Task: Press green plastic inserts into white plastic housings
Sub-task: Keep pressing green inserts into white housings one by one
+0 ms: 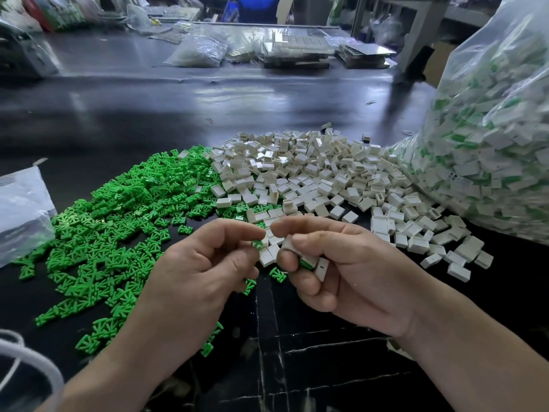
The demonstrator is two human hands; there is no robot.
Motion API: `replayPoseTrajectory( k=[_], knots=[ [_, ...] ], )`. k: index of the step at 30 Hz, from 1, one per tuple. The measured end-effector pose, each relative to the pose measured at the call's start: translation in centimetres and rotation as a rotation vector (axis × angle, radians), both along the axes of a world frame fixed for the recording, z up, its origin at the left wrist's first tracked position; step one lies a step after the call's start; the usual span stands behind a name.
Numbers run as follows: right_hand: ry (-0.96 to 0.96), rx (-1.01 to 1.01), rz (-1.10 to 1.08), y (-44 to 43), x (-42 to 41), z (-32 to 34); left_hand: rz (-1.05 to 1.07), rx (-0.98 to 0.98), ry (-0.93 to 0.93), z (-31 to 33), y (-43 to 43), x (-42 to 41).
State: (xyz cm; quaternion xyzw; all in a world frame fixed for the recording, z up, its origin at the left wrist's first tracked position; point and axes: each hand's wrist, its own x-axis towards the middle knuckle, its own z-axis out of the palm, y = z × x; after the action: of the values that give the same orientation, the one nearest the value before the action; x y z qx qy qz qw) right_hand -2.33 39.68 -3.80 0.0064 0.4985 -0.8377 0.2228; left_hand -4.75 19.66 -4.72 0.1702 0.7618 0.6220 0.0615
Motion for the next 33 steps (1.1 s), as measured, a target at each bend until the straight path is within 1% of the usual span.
replayPoseTrajectory(
  k=[3,7,11,15,19,22,25,29,33],
  knots=[
    [-0.039,-0.044,0.031,0.0,0.1,0.0,-0.001,0.099,-0.054,0.0,0.2,-0.1],
    [-0.002,0.0,0.041,-0.3,0.3,0.1,0.02,0.194,-0.115,0.1,0.1,-0.2],
    [0.008,0.018,0.023,-0.5,0.5,0.2,0.004,0.248,-0.157,-0.2,0.1,-0.3],
    [0.039,0.08,-0.042,-0.7,0.6,0.2,0.008,0.303,-0.191,-0.5,-0.1,-0.3],
    [0.117,0.233,-0.095,-0.9,0.6,-0.1,-0.022,0.383,-0.243,-0.5,0.1,-0.4],
    [0.196,0.318,-0.119,-1.1,0.7,-0.6,-0.039,0.378,-0.246,-0.7,0.2,-0.2],
    [0.23,0.378,-0.119,-1.2,0.8,-0.8,-0.027,0.341,-0.22,-0.8,0.2,-0.2],
    [0.266,0.386,-0.069,-1.3,1.0,-0.6,-0.025,0.319,-0.198,-0.9,0.2,-0.2],
    [0.268,0.376,-0.088,-1.2,1.0,-0.6,-0.018,0.3,-0.181,-0.7,0.1,-0.1]
  ],
)
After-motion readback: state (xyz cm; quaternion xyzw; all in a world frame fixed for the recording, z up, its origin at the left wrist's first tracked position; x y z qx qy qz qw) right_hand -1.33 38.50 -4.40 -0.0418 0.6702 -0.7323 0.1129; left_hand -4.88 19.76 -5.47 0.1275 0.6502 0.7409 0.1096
